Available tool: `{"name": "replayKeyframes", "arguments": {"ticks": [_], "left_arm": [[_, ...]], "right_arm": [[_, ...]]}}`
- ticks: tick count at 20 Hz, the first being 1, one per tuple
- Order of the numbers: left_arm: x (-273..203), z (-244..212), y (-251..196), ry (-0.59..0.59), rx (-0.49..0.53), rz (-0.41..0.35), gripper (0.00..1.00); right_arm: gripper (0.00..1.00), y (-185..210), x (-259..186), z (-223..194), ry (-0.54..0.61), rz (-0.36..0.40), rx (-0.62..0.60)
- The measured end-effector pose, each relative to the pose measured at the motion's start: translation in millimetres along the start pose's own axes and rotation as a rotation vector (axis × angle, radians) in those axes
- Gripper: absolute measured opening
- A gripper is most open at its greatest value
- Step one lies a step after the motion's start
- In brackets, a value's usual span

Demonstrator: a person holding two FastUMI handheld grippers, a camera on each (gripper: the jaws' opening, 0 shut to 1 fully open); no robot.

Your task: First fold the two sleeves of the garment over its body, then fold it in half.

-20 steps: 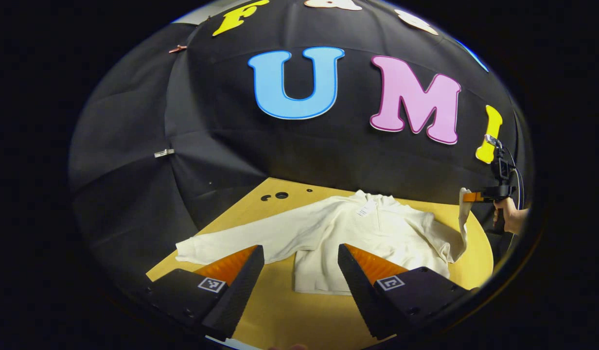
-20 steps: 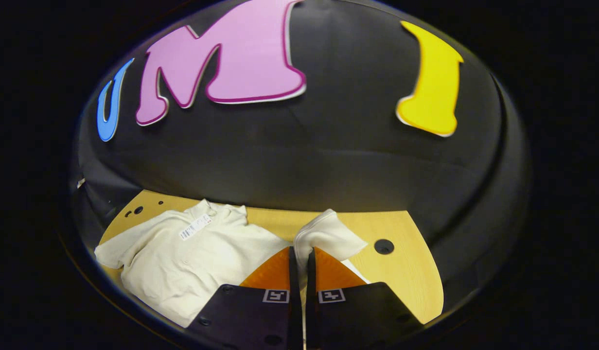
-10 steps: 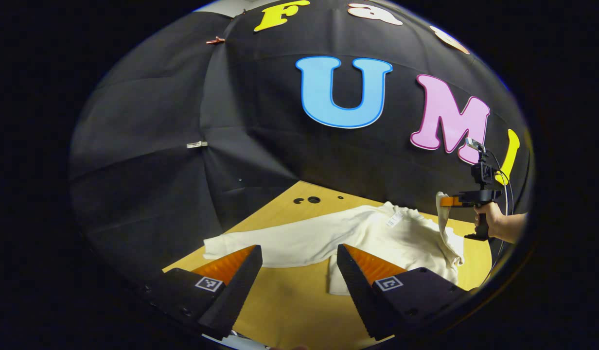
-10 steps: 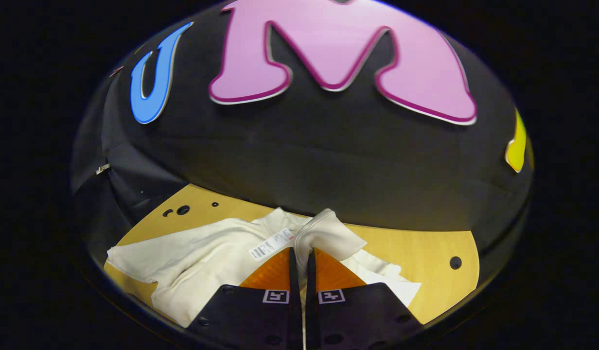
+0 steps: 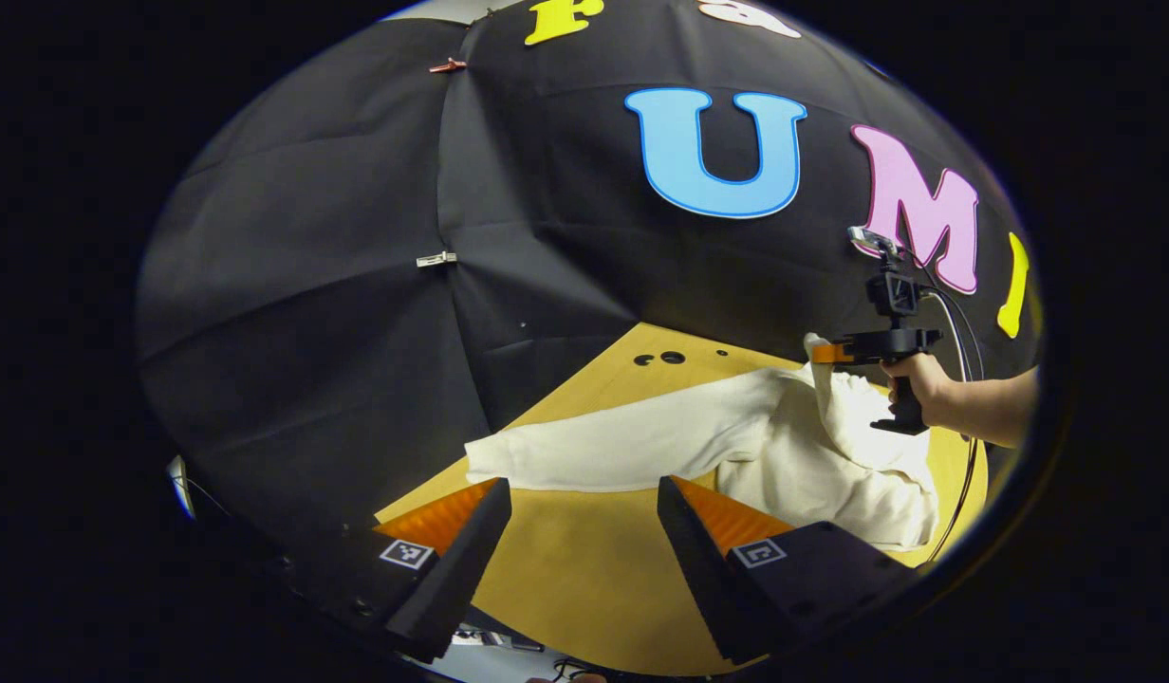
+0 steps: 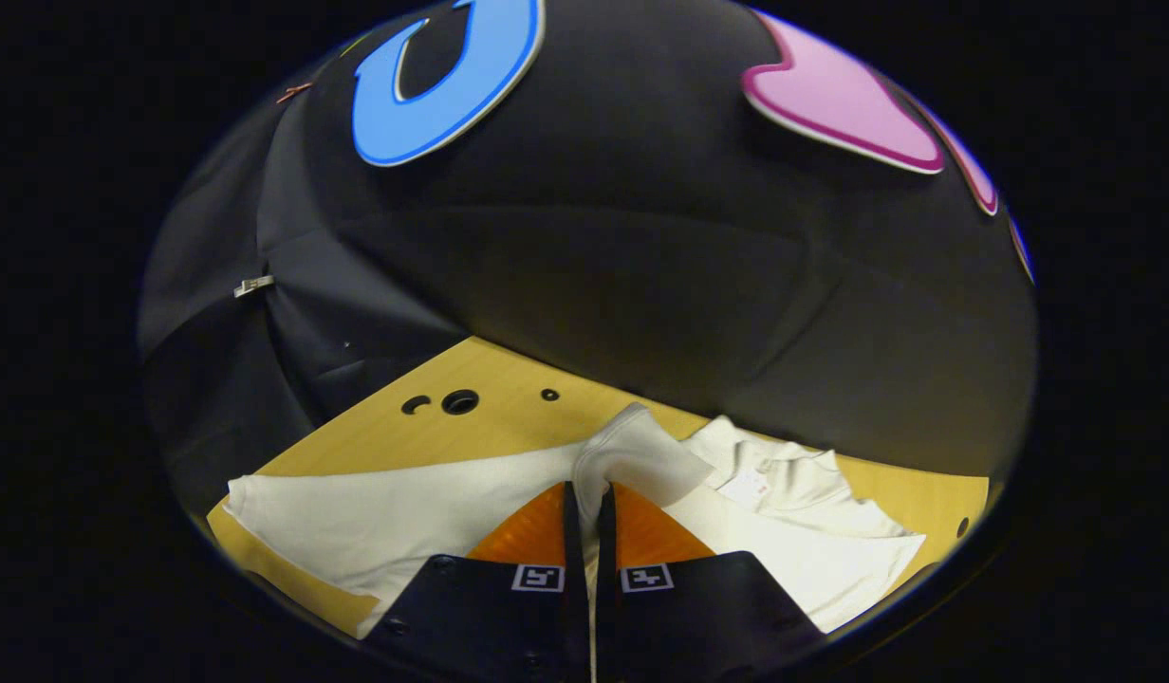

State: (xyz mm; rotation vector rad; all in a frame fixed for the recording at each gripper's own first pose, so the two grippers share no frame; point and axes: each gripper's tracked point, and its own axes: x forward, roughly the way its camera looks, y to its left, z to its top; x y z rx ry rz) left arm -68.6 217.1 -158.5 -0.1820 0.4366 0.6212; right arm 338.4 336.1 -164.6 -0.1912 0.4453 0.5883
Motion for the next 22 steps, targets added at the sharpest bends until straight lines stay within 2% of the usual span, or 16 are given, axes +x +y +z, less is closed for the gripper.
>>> {"name": "replayKeyframes", "arguments": {"ticks": [1, 3, 6, 7, 9, 11, 12, 16, 19, 22], "left_arm": [[0.8, -0.1, 0.5, 0.003, -0.002, 0.000, 0.98], [2.7, 0.5, -1.1, 0.002, 0.000, 0.001, 0.98], [8.4, 6.5, 1.7, -0.043, 0.036, 0.037, 0.98], [12.5, 9.0, 0.3, -0.050, 0.044, 0.036, 0.98], [23.0, 8.0, 3.3, -0.055, 0.039, 0.044, 0.97], [39.2, 9.2, 10.7, -0.053, 0.019, 0.081, 0.96], [48.9, 12.3, 14.3, -0.062, 0.014, 0.094, 0.96], [88.7, 12.1, 32.2, -0.067, 0.009, 0.142, 0.96], [126.9, 15.0, 44.9, -0.097, -0.026, 0.162, 0.96], [164.0, 1.3, 60.1, -0.057, -0.023, 0.187, 0.96]], "right_arm": [[0.06, 10.2, 8.7, -7.2, 0.014, 0.009, -0.007], [0.12, 31.0, 19.7, -19.8, 0.040, 0.034, -0.005], [0.29, 58.0, 17.9, -16.6, 0.019, 0.098, 0.042], [0.38, 61.2, 15.4, -12.4, 0.005, 0.108, 0.044], [0.67, 58.6, 2.6, -7.7, -0.022, 0.123, 0.038], [0.94, 38.7, -14.3, -3.0, -0.055, 0.089, 0.026], [0.97, 24.7, -23.8, -2.8, -0.068, 0.062, 0.026], [0.97, -38.2, -73.5, -6.7, -0.091, -0.031, 0.074], [0.97, -95.5, -111.1, -26.0, -0.078, -0.123, 0.099], [0.97, -152.0, -151.7, -50.5, -0.062, -0.226, 0.148]]}}
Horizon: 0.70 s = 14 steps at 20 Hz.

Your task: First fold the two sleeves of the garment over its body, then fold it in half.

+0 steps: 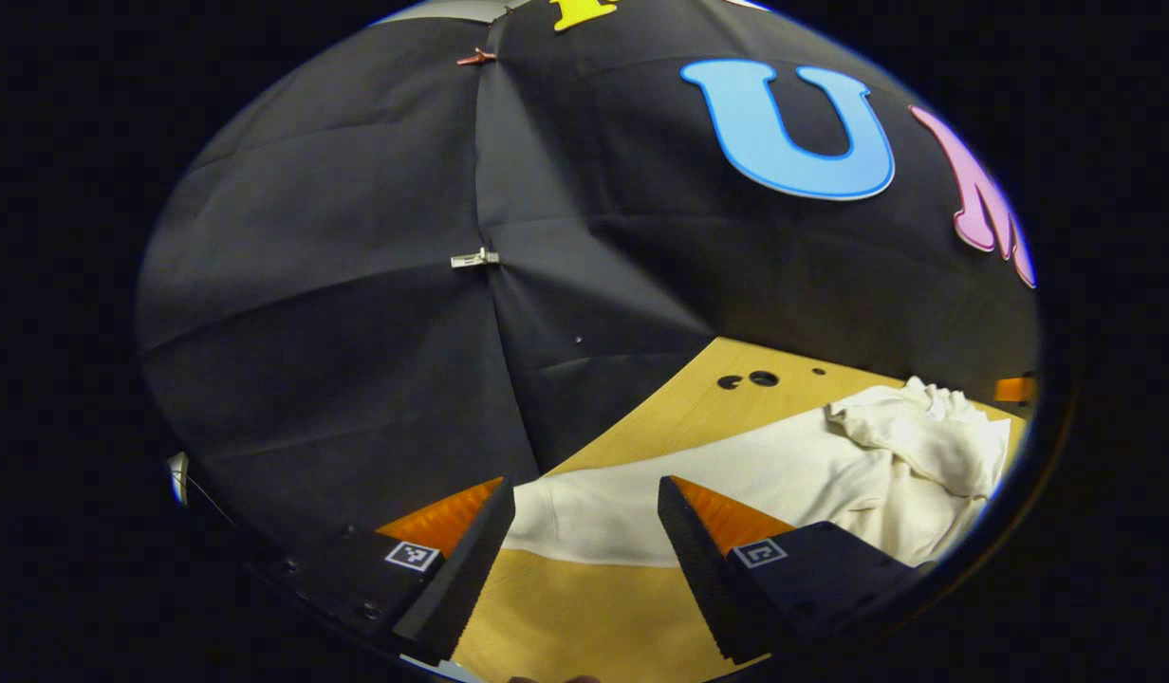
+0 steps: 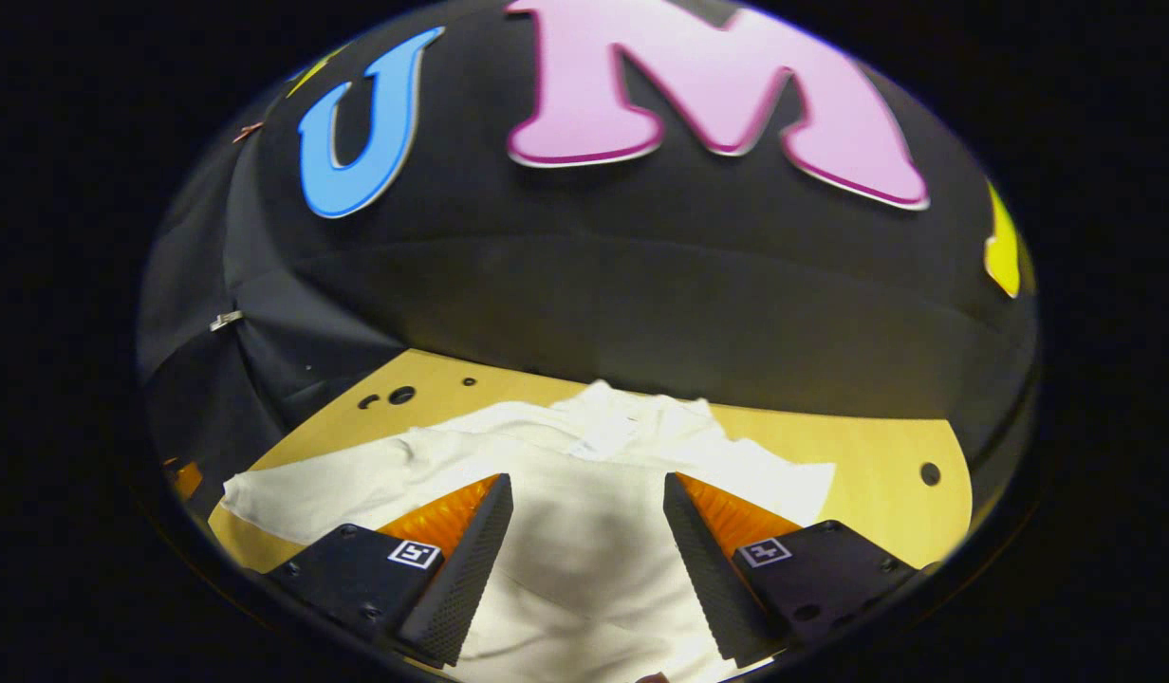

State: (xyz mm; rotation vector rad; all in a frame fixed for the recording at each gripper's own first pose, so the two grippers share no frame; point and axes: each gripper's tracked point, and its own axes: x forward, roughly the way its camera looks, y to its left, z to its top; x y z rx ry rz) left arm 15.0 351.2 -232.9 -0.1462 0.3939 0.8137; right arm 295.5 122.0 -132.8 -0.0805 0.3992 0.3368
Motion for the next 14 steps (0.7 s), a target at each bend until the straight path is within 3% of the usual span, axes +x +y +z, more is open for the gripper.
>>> {"name": "replayKeyframes", "arguments": {"ticks": [3, 7, 10, 14], "left_arm": [[31.4, -17.3, 0.7, 0.045, -0.007, -0.018, 0.96], [60.0, -37.0, 13.5, 0.101, 0.028, 0.019, 0.96], [69.1, -52.6, 17.8, 0.150, 0.020, 0.029, 0.97], [74.5, -68.5, 15.0, 0.195, 0.005, 0.014, 0.96]], "right_arm": [[0.97, -72.8, -25.3, -9.9, 0.025, -0.118, 0.027], [0.97, -155.4, -68.2, -6.4, 0.006, -0.264, 0.089], [0.97, -203.8, -101.4, -9.8, -0.007, -0.349, 0.089], [0.97, -238.4, -140.7, -19.8, -0.005, -0.411, 0.102]]}}
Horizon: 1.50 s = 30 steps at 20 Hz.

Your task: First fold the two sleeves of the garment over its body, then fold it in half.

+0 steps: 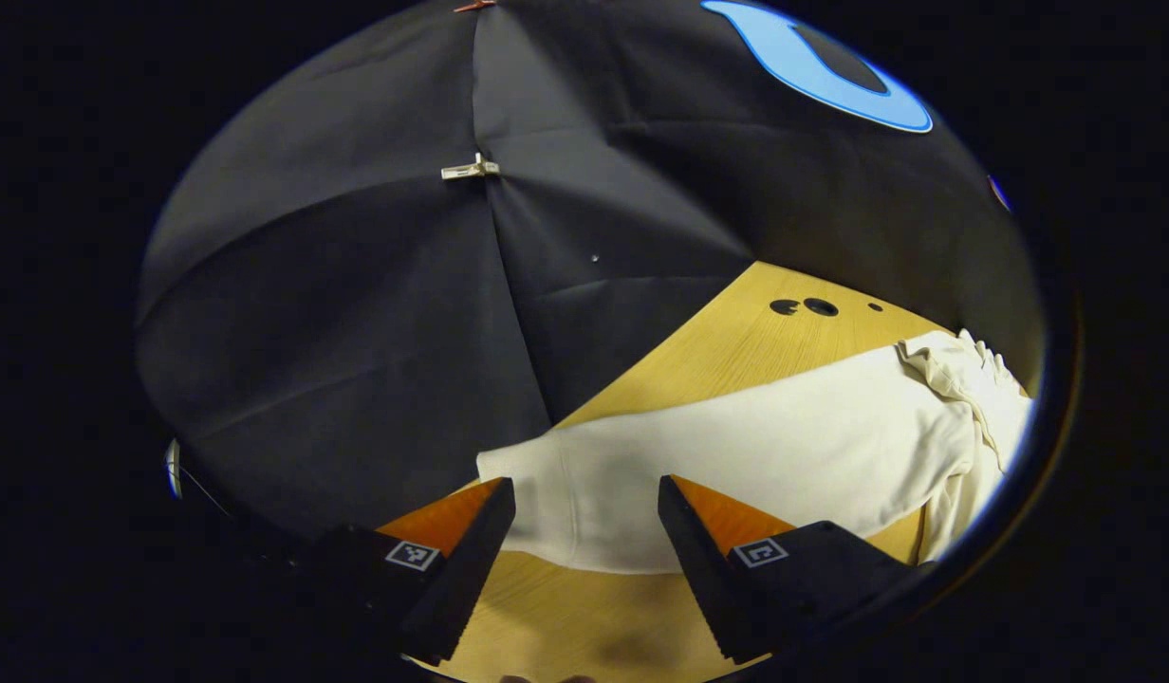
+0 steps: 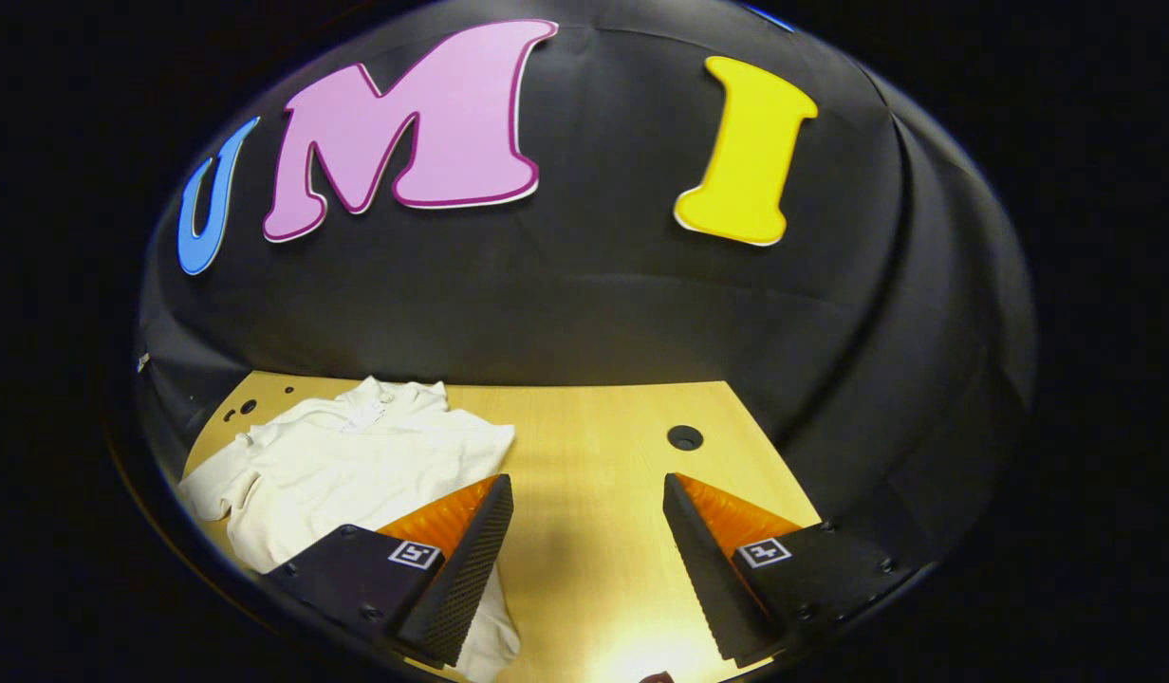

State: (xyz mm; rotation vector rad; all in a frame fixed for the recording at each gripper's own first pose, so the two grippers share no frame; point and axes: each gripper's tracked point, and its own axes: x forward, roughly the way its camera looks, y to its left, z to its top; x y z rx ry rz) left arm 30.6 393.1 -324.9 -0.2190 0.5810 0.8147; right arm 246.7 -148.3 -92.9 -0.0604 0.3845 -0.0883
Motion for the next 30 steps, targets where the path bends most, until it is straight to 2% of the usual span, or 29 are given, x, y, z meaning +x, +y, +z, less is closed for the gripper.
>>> {"name": "replayKeyframes", "arguments": {"ticks": [4, 6, 7, 8, 10, 12, 15, 16, 17, 18, 19, 21, 25, 28, 30], "left_arm": [[8.1, -8.2, -0.2, 0.026, 0.002, -0.005, 0.96], [11.5, -18.6, -3.9, 0.059, -0.018, -0.026, 0.96], [16.9, -17.8, -4.6, 0.055, -0.029, -0.038, 0.99], [16.0, -19.8, -6.9, 0.065, -0.029, -0.046, 0.97], [16.2, -19.5, -9.6, 0.064, 0.005, -0.065, 0.97], [15.9, -17.8, -20.3, 0.069, 0.028, -0.096, 0.87], [16.4, -18.4, -37.6, 0.075, 0.093, -0.105, 0.39], [16.3, -17.8, -40.0, 0.077, 0.109, -0.085, 0.27], [16.0, -18.1, -42.4, 0.077, 0.118, -0.075, 0.20], [14.4, -17.5, -44.6, 0.078, 0.115, -0.070, 0.18], [13.4, -17.1, -46.7, 0.081, 0.110, -0.075, 0.11], [10.7, -15.2, -51.0, 0.098, 0.041, -0.095, 0.07], [7.0, -1.1, -66.6, 0.110, -0.101, -0.125, 0.06], [4.1, 30.6, -90.7, 0.089, -0.190, -0.161, 0.06], [0.4, 58.0, -111.8, 0.064, -0.221, -0.193, 0.06]], "right_arm": [[0.97, -20.1, -13.1, -19.9, 0.042, -0.022, 0.019], [0.97, -24.0, -14.5, -28.5, 0.057, -0.028, 0.030], [0.98, -26.2, -15.6, -31.0, 0.061, -0.034, 0.036], [0.98, -26.6, -15.9, -32.8, 0.065, -0.036, 0.042], [0.98, -22.6, -16.8, -34.3, 0.076, -0.030, 0.057], [0.98, -19.2, -17.7, -31.9, 0.069, -0.023, 0.052], [0.98, -19.5, -19.9, -36.4, 0.081, -0.017, 0.036], [0.98, -20.8, -20.1, -38.8, 0.088, -0.018, 0.031], [0.98, -22.8, -21.1, -40.3, 0.088, -0.017, 0.028], [0.98, -23.0, -21.9, -40.6, 0.088, -0.017, 0.024], [0.98, -25.1, -22.4, -41.3, 0.085, -0.020, 0.018], [0.98, -35.0, -23.0, -42.2, 0.074, -0.036, -0.011], [0.98, -44.4, -25.0, -43.4, 0.068, -0.035, -0.051], [0.98, -52.0, -30.2, -48.5, 0.050, -0.052, -0.058], [0.98, -54.0, -36.9, -54.0, 0.032, -0.064, -0.114]]}}
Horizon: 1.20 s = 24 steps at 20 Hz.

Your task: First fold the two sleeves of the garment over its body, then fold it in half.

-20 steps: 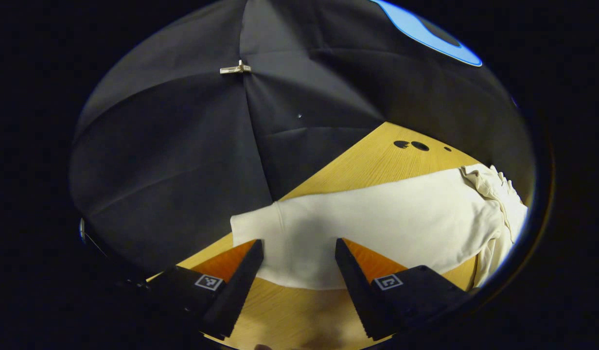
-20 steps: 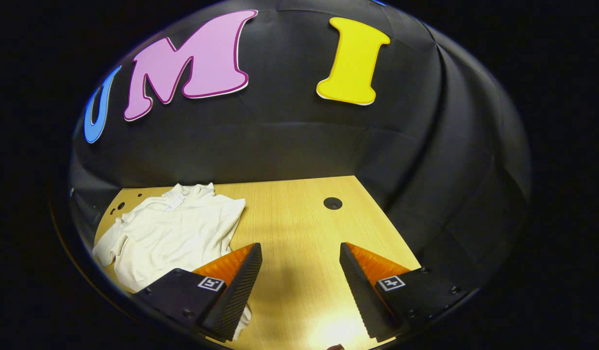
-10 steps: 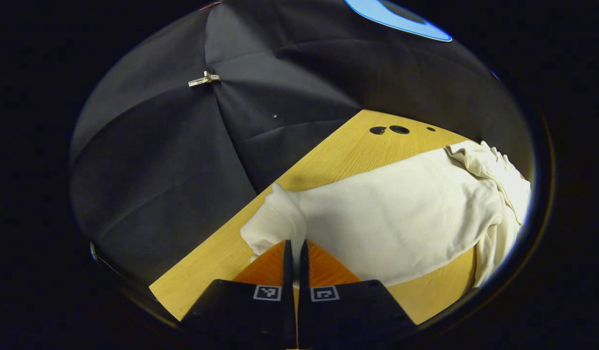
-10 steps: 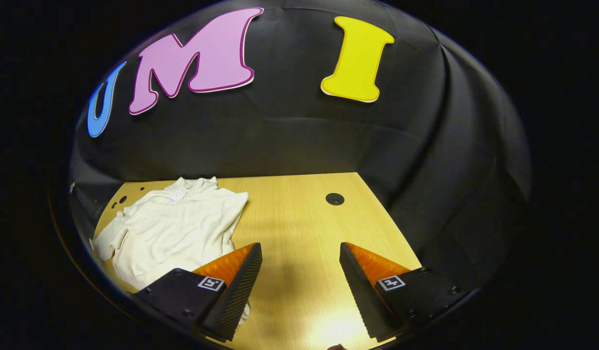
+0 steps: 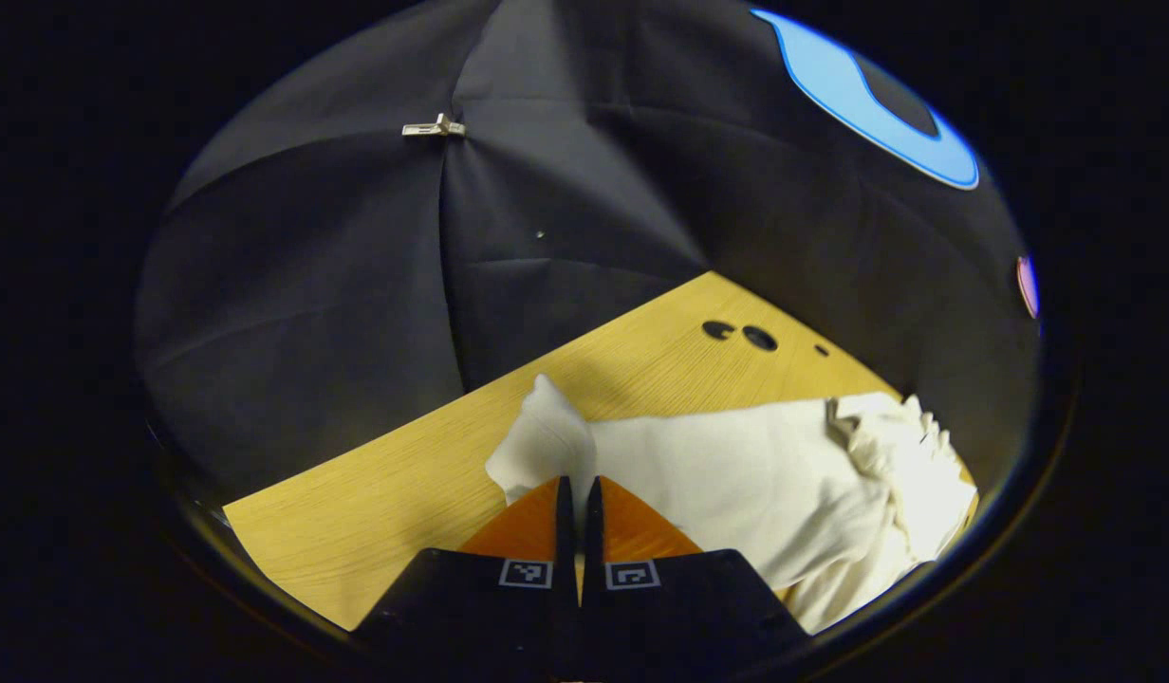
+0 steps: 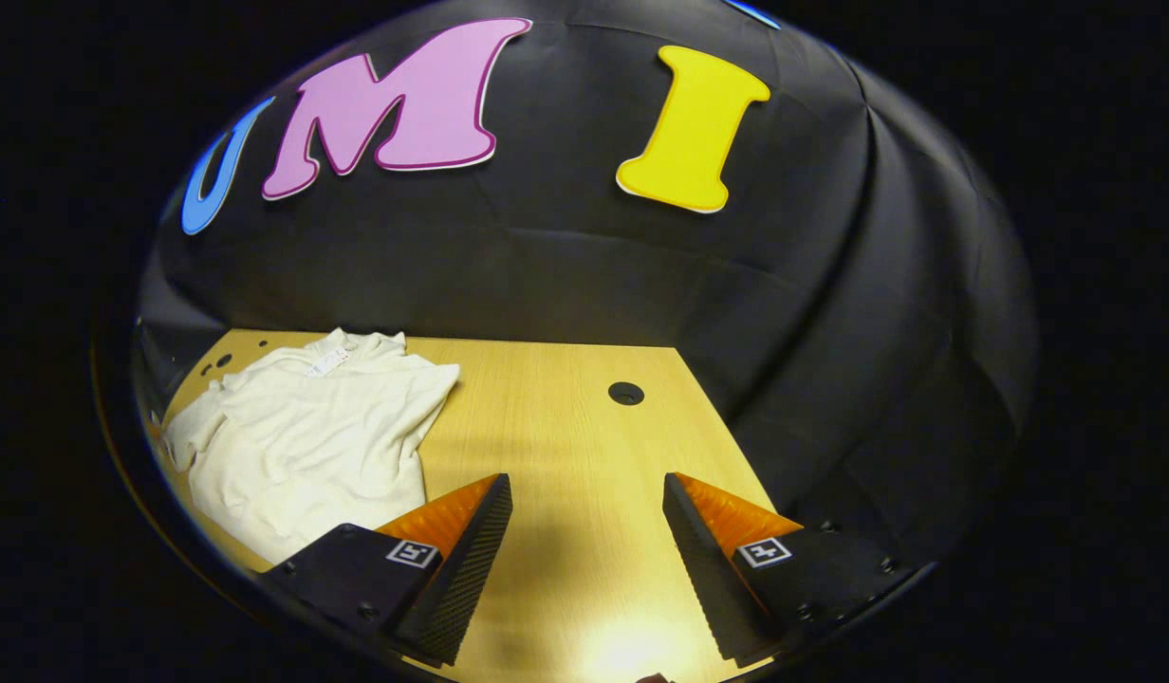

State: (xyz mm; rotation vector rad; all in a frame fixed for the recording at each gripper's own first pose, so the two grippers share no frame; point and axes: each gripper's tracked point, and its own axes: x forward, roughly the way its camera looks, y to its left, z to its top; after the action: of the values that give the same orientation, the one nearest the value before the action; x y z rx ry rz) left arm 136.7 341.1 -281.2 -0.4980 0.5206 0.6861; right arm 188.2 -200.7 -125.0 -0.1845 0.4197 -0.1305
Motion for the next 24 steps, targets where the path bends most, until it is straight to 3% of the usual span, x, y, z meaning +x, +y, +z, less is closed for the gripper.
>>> {"name": "replayKeyframes", "arguments": {"ticks": [7, 9, 10, 11, 14, 18, 24], "left_arm": [[-18.3, 59.4, -128.9, -0.083, 0.067, -0.188, 0.06], [-26.2, 68.7, -167.9, -0.097, 0.107, -0.243, 0.06], [-28.6, 72.6, -187.0, -0.109, 0.127, -0.270, 0.10], [-30.6, 74.2, -206.1, -0.111, 0.143, -0.299, 0.06], [-43.0, 76.6, -264.5, -0.119, 0.192, -0.380, 0.06], [-67.9, 48.7, -351.0, -0.122, 0.315, -0.525, 0.06], [-104.5, -40.8, -463.2, -0.036, 0.457, -0.713, 0.06]], "right_arm": [[0.98, 10.6, -19.5, -29.8, 0.009, 0.041, -0.014], [0.98, 7.5, -21.9, -39.3, 0.023, 0.037, 0.010], [0.98, 5.6, -22.7, -42.8, 0.027, 0.034, 0.029], [0.98, 4.2, -23.2, -45.6, 0.029, 0.033, 0.055], [0.98, 3.8, -25.8, -59.8, 0.065, 0.035, 0.116], [0.98, 12.5, -33.1, -59.9, 0.065, 0.058, 0.167], [0.98, 11.4, -40.2, -63.4, 0.084, 0.065, 0.230]]}}
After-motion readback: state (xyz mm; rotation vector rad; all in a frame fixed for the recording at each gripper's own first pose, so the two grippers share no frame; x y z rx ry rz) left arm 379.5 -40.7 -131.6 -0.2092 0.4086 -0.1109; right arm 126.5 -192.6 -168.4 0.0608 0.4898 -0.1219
